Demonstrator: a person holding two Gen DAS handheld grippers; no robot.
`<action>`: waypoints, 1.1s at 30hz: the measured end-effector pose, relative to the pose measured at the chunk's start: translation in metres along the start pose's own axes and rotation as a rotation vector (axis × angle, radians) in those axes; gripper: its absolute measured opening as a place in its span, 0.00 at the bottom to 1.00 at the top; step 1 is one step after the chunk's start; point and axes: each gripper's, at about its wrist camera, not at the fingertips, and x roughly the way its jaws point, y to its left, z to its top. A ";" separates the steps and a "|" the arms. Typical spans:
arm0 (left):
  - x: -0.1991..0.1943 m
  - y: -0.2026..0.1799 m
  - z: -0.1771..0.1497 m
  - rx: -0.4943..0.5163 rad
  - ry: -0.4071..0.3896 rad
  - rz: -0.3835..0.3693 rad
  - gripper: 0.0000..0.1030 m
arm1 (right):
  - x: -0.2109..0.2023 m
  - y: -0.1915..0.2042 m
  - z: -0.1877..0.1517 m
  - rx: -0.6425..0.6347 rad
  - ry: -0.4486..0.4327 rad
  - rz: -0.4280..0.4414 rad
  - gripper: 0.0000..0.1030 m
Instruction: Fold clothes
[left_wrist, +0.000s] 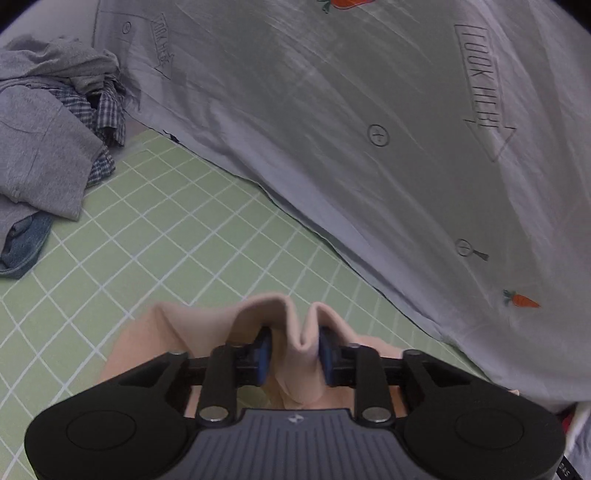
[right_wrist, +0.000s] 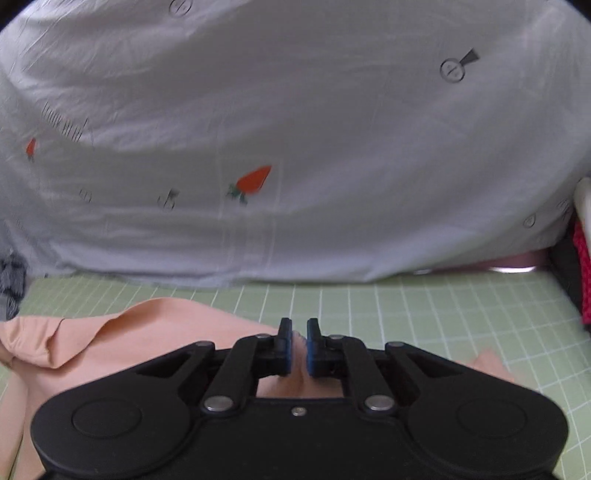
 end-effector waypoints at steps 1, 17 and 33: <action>0.010 -0.004 0.003 0.005 0.002 0.051 0.50 | 0.010 0.003 0.001 -0.003 0.021 -0.029 0.22; -0.005 0.004 -0.095 0.160 0.250 0.142 0.80 | -0.022 -0.026 -0.081 0.159 0.252 -0.183 0.73; 0.003 -0.034 -0.159 0.336 0.450 0.185 0.89 | -0.009 -0.112 -0.087 0.121 0.266 -0.445 0.77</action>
